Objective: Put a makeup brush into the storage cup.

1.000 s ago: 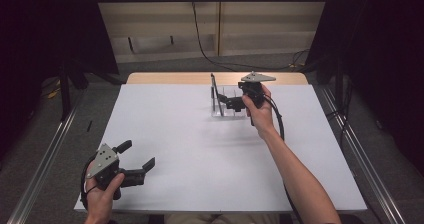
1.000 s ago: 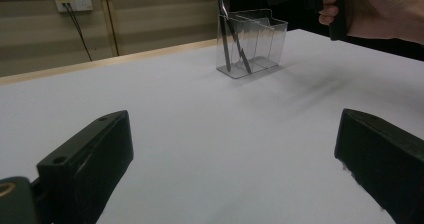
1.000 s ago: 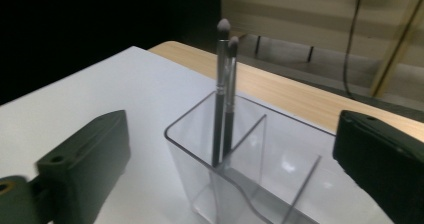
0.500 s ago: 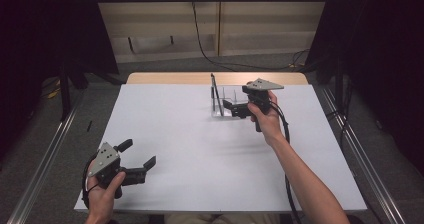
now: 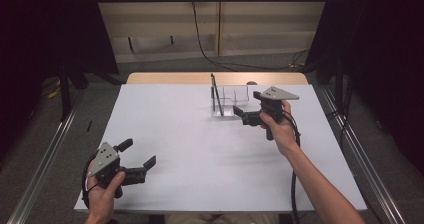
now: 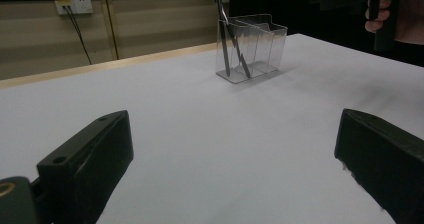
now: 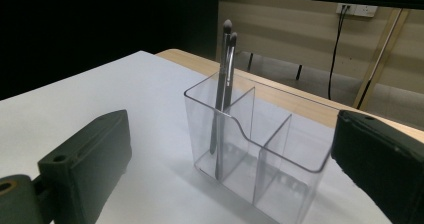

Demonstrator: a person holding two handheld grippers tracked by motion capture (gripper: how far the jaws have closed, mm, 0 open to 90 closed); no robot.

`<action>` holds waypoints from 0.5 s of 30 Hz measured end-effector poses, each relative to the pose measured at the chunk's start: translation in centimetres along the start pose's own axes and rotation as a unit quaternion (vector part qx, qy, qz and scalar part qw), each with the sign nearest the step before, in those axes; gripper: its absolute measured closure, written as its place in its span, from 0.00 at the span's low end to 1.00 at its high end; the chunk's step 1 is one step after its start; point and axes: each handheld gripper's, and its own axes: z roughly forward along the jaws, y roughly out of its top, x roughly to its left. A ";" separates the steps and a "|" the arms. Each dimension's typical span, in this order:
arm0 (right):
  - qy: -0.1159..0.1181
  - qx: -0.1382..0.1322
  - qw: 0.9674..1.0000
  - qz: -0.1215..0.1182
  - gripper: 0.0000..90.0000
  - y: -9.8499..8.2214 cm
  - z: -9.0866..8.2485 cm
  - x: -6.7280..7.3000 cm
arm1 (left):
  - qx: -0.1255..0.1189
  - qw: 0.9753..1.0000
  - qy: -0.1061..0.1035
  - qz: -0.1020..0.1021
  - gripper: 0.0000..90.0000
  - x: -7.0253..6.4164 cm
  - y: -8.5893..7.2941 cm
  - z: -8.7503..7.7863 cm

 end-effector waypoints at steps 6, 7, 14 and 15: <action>-0.011 0.001 1.000 0.007 0.03 -1.0 -1.8 -0.1 | 0.001 1.000 -0.002 0.002 0.03 0.0 0.0 0.0; -0.010 0.002 1.000 0.010 0.03 -1.2 -2.2 -0.2 | 0.000 1.000 -0.002 0.001 0.03 0.0 0.0 -0.1; -0.021 -0.005 1.000 0.019 0.03 -2.3 -5.0 -0.6 | 0.000 1.000 0.001 0.001 0.03 0.0 -0.1 -0.3; -0.023 -0.003 1.000 0.020 0.03 -2.5 -5.4 -0.7 | 0.000 1.000 0.002 0.001 0.03 0.0 -0.1 -0.3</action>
